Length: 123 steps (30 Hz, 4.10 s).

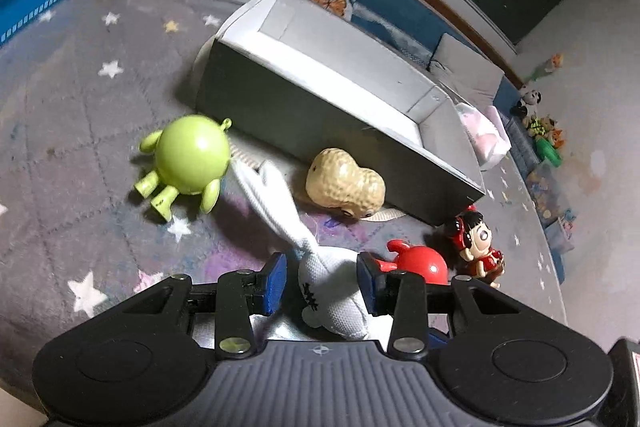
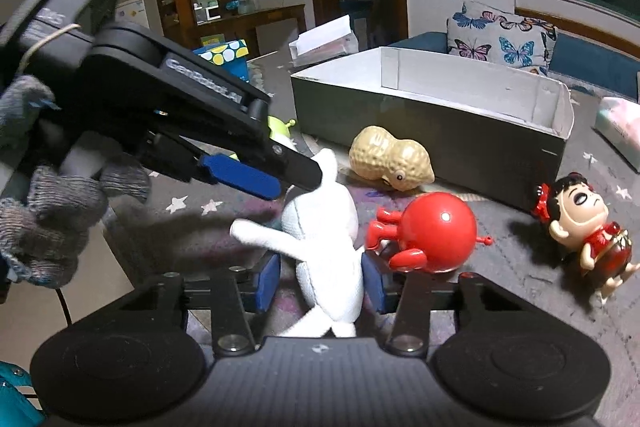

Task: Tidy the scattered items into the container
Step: 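Close the left gripper on the white plush rabbit and lift it, then lower the rabbit into the grey box and open the left gripper, then withdraw the left gripper from the box toward the red round toy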

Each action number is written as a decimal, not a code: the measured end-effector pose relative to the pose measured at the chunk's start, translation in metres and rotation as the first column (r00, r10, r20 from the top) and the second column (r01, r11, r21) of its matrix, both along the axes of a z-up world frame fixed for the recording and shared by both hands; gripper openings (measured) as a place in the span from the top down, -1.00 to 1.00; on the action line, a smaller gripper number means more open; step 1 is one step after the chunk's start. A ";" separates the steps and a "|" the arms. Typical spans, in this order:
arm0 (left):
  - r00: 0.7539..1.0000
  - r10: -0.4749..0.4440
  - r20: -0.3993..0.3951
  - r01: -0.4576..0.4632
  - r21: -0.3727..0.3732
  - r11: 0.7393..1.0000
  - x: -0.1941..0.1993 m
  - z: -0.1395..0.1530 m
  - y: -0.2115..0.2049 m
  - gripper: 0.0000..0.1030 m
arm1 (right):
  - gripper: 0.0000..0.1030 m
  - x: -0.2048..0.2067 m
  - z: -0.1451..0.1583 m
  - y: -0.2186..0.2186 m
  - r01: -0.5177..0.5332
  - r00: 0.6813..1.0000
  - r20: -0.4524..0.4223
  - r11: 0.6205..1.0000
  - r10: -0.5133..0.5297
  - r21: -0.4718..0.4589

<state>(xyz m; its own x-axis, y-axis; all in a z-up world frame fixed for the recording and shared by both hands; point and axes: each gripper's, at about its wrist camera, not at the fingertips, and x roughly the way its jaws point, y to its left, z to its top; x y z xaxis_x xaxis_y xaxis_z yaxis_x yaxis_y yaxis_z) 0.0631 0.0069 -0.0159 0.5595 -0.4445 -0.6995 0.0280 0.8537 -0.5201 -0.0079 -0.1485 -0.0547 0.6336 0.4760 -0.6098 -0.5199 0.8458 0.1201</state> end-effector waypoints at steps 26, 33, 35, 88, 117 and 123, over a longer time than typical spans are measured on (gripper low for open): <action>0.992 -0.010 0.123 0.029 -0.156 0.987 -0.006 0.037 0.005 0.47 | 0.46 -0.014 0.041 0.004 -0.061 0.980 0.184 0.992 0.080 -0.108; 0.983 -0.006 0.183 0.041 -0.185 0.982 0.016 0.060 -0.001 0.47 | 0.47 0.011 0.067 0.002 -0.070 0.958 0.261 0.982 0.116 -0.176; 0.979 -0.003 0.205 0.044 -0.193 0.980 0.027 0.068 -0.003 0.47 | 0.47 0.023 0.075 0.002 -0.071 0.950 0.285 0.977 0.128 -0.202; 0.996 0.045 0.082 -0.041 -0.051 0.998 0.178 0.014 -0.048 0.56 | 0.28 0.245 0.025 -0.008 -0.197 0.968 0.049 0.865 0.246 -0.462; 0.975 -0.075 0.209 0.037 0.180 0.983 0.068 0.045 -0.077 0.50 | -0.32 0.090 0.069 -0.048 0.069 0.979 0.199 0.986 -0.038 -0.152; 0.969 -0.098 0.227 0.047 0.218 0.975 0.044 0.046 -0.078 0.50 | -0.42 0.061 0.066 -0.050 0.097 0.976 0.206 0.989 -0.073 -0.110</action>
<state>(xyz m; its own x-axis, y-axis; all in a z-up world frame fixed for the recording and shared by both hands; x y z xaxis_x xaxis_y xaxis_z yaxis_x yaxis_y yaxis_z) 0.1074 -0.0709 0.0305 0.6910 -0.3478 -0.6337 0.1939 0.9337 -0.3009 0.0532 -0.1989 0.0113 0.7842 0.3465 -0.5148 -0.4484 0.8899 -0.0839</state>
